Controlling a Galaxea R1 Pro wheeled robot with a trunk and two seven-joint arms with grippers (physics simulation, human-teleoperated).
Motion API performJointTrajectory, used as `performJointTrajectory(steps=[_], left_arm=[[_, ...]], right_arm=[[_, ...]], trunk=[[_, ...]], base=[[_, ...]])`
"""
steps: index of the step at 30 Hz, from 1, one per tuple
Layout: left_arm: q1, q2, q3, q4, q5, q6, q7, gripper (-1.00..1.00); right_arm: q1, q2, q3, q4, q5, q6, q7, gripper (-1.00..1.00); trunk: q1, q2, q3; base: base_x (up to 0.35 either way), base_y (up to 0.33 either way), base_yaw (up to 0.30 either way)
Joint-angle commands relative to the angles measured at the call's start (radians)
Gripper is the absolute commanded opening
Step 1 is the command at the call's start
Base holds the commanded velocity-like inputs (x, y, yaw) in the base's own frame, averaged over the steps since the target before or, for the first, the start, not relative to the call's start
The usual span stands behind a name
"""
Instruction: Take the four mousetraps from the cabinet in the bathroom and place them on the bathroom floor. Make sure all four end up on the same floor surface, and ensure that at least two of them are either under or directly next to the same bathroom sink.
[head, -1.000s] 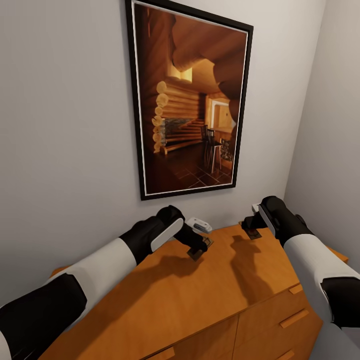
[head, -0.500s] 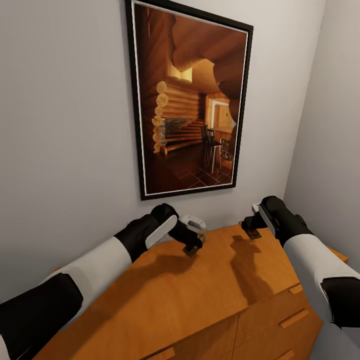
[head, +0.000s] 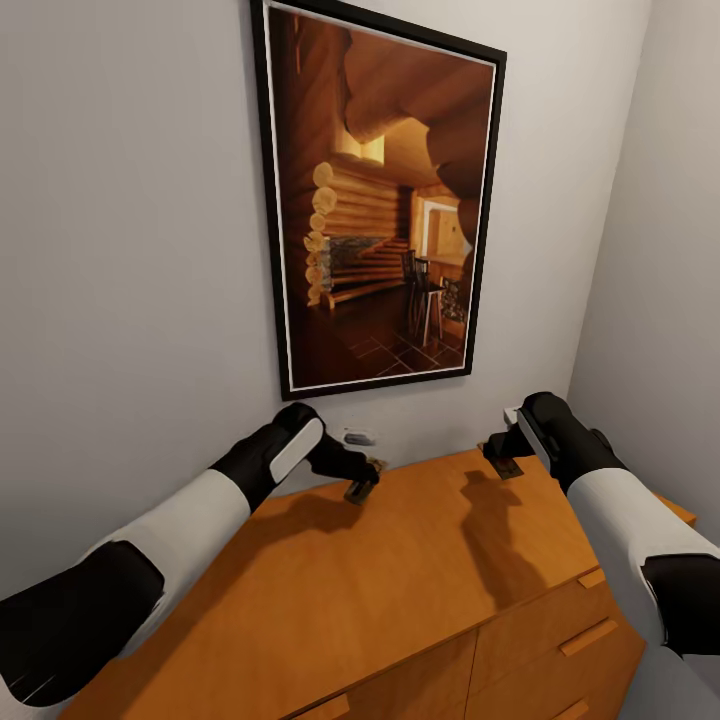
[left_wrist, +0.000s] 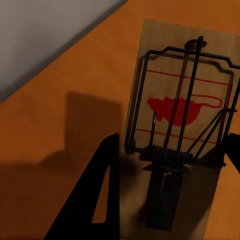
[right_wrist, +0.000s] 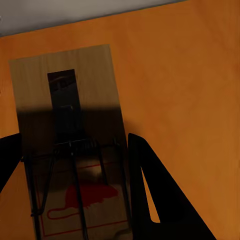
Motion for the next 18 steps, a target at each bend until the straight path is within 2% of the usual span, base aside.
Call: performJointTrajectory(steps=[1, 18], left_arm=[[-0.001, 0.000, -0.002, 0.001, 0.001, 0.002, 0.004, -1.00], [-0.001, 0.001, 0.001, 0.003, -0.001, 0.001, 0.006, -1.00]], right_arm=[[-0.001, -0.002, 0.005, -0.001, 0.004, 0.004, 0.007, -1.00], [-0.001, 0.000, 0.005, -0.001, 0.001, 0.004, 0.004, -1.00]], trunk=[[0.000, -0.001, -0.001], [0.000, -0.001, -0.001]], base=[[0.000, 0.000, 0.000], [0.000, 0.000, 0.000]])
